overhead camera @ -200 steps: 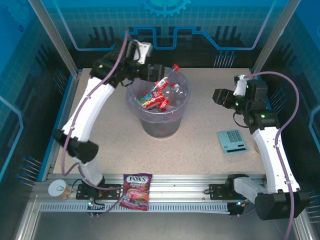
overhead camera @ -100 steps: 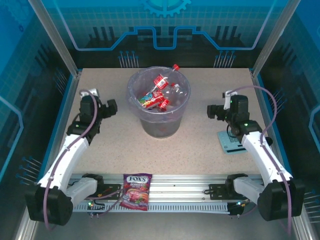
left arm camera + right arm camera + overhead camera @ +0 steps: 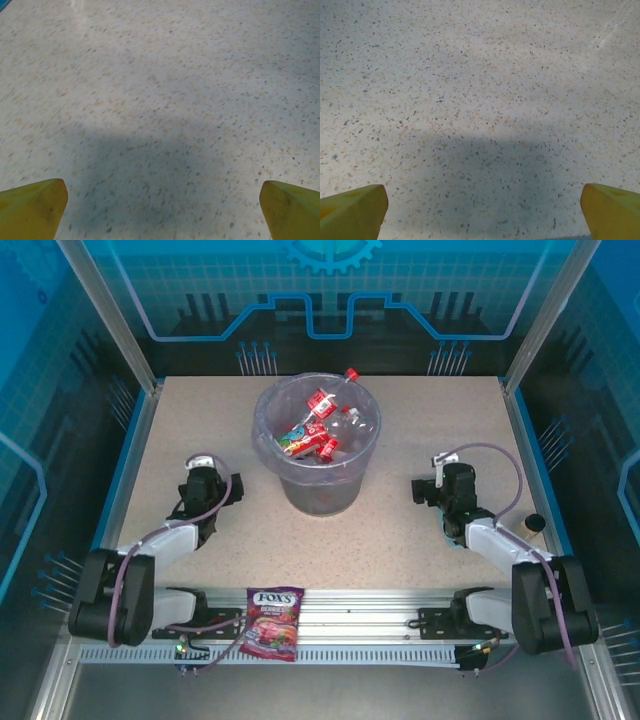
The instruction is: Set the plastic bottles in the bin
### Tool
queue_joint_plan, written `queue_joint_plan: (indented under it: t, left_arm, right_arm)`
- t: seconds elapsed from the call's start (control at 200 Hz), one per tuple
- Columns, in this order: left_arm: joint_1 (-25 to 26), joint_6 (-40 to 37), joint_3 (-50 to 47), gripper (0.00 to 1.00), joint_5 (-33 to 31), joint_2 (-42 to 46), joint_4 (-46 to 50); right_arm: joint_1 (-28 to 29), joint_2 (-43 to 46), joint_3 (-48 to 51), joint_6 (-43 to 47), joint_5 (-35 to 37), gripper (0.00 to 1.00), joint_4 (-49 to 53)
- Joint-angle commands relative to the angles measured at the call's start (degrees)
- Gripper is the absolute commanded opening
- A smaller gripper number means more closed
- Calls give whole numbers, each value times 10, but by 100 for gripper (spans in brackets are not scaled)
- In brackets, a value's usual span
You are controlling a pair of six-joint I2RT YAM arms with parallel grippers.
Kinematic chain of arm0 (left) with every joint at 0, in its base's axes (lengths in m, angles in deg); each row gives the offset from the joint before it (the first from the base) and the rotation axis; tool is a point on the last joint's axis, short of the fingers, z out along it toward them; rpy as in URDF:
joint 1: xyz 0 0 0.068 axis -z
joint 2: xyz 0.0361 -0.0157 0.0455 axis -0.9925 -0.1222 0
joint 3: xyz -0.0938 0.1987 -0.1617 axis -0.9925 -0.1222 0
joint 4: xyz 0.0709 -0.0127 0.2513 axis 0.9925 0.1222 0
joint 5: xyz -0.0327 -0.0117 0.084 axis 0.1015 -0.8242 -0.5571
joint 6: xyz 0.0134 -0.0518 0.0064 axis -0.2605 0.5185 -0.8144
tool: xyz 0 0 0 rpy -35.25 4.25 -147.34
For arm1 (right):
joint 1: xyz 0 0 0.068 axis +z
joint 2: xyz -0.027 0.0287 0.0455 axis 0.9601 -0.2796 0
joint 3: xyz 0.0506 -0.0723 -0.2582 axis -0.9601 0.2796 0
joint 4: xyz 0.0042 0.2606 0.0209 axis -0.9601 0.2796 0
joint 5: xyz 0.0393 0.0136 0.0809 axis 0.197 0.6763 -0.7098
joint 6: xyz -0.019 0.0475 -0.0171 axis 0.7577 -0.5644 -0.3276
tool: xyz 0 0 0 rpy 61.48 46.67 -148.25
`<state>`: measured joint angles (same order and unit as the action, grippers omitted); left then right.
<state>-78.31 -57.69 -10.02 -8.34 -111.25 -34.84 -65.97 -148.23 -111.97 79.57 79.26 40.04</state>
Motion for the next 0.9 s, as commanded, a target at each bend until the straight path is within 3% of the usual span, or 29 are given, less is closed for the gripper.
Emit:
queue_joint_plan:
  t: [0.0,0.185,0.265,0.415,0.45,0.505,0.891]
  left_arm:
    - [0,-50,5,99,40,-31,-132]
    - [0,-92,19,99,42,-79,-194]
    - [-2,-103,-1,99,47,-110,-271]
    - [-17,-88,-28,99,67,-145,-341]
    - [-18,-98,-39,99,64,-170,-404]
    - [-18,-87,-27,99,70,-145,-330]
    - [-19,-88,-22,99,68,-155,-343]
  right_arm:
    - [9,-18,11,14,10,100,-113]
    - [13,-60,35,41,11,100,-269]
    - [13,-87,40,44,7,100,-322]
    - [7,-193,66,37,7,100,-485]
    - [9,-187,62,36,5,100,-461]
    - [8,-188,58,37,-4,100,-457]
    - [-16,-184,36,4,0,100,-408]
